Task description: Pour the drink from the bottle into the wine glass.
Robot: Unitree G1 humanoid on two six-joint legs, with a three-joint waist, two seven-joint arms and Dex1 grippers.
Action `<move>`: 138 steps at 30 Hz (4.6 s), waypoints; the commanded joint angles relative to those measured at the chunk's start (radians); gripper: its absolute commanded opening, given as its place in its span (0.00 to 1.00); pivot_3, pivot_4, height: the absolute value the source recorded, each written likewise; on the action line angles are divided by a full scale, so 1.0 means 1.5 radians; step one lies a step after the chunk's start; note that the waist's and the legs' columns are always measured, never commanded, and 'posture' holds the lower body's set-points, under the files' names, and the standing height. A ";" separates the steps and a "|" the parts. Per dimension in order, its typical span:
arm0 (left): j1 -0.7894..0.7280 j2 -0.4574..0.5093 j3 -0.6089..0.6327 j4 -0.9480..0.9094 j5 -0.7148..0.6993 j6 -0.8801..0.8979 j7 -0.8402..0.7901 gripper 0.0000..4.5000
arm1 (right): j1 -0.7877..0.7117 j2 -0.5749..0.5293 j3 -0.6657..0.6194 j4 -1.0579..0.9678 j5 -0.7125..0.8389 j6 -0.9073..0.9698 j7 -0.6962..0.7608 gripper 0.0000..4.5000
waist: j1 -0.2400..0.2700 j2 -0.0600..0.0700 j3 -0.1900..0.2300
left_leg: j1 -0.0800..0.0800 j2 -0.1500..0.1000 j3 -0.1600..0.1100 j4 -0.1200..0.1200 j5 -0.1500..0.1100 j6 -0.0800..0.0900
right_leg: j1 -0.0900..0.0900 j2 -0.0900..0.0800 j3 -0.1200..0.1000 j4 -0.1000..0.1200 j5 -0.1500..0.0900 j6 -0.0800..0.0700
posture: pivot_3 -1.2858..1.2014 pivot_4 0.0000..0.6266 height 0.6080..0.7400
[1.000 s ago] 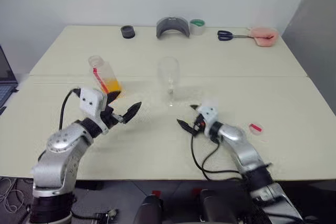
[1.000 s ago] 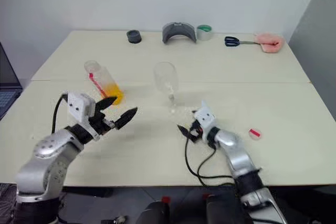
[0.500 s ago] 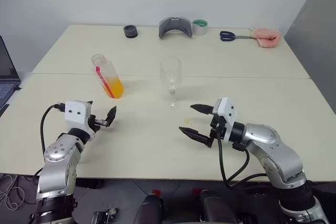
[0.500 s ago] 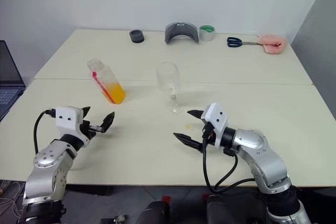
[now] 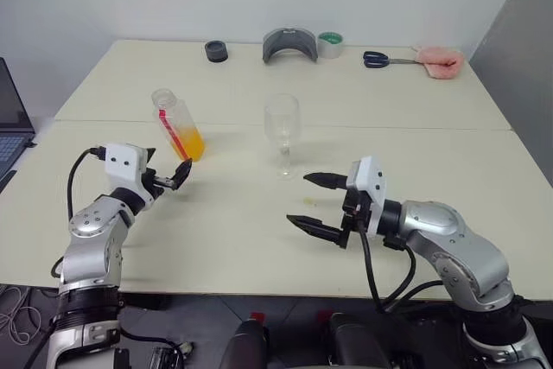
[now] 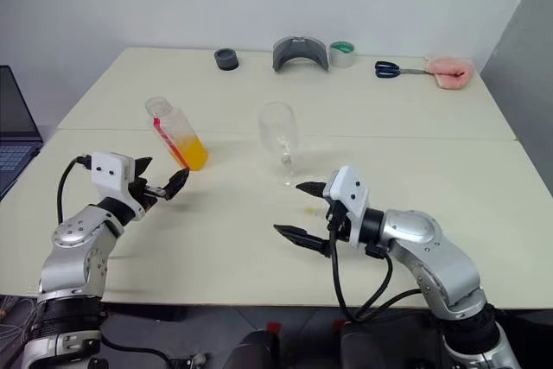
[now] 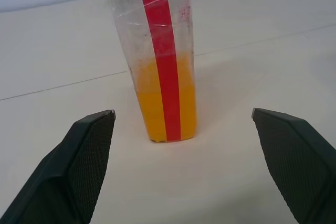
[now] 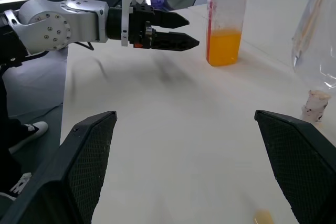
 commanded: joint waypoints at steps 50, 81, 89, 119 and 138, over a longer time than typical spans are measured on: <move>-0.339 0.029 -0.044 0.505 0.061 -0.245 -0.106 0.38 | -0.049 0.016 0.020 0.000 -0.008 -0.039 -0.036 1.00 | -0.001 0.000 0.000 | -0.001 -0.001 -0.001 0.001 0.000 0.000 | 0.000 0.000 -0.001 0.001 0.000 0.000 | 0.52 0.24 1.00; -0.480 -0.009 -0.261 0.375 0.306 -0.457 0.007 0.38 | -0.058 0.037 -0.053 0.033 -0.073 -0.108 -0.138 1.00 | -0.004 0.000 0.000 | -0.005 -0.001 -0.003 0.004 0.000 0.000 | -0.002 0.000 -0.003 0.001 0.000 0.000 | 0.52 0.24 1.00; -0.541 0.017 -0.313 0.476 0.421 -0.573 0.119 0.38 | -0.052 0.051 -0.048 0.044 -0.103 -0.132 -0.168 1.00 | -0.004 0.000 0.000 | -0.006 -0.002 -0.003 0.004 0.000 0.000 | -0.002 0.000 -0.003 0.001 0.000 0.000 | 0.52 0.24 1.00; -0.637 0.071 -0.417 0.591 0.603 -0.685 0.333 0.38 | -0.045 0.073 -0.047 0.068 -0.094 -0.183 -0.135 1.00 | -0.005 0.000 0.000 | -0.006 -0.002 -0.003 0.004 0.000 0.000 | -0.002 0.000 -0.003 0.002 0.000 0.000 | 0.52 0.24 1.00; -0.671 0.091 -0.454 0.608 0.658 -0.697 0.402 0.38 | -0.031 0.089 -0.056 0.080 -0.074 -0.215 -0.106 1.00 | -0.005 0.000 0.000 | -0.006 -0.002 -0.002 0.004 0.001 -0.001 | -0.002 0.000 -0.003 0.002 0.000 0.000 | 0.52 0.24 1.00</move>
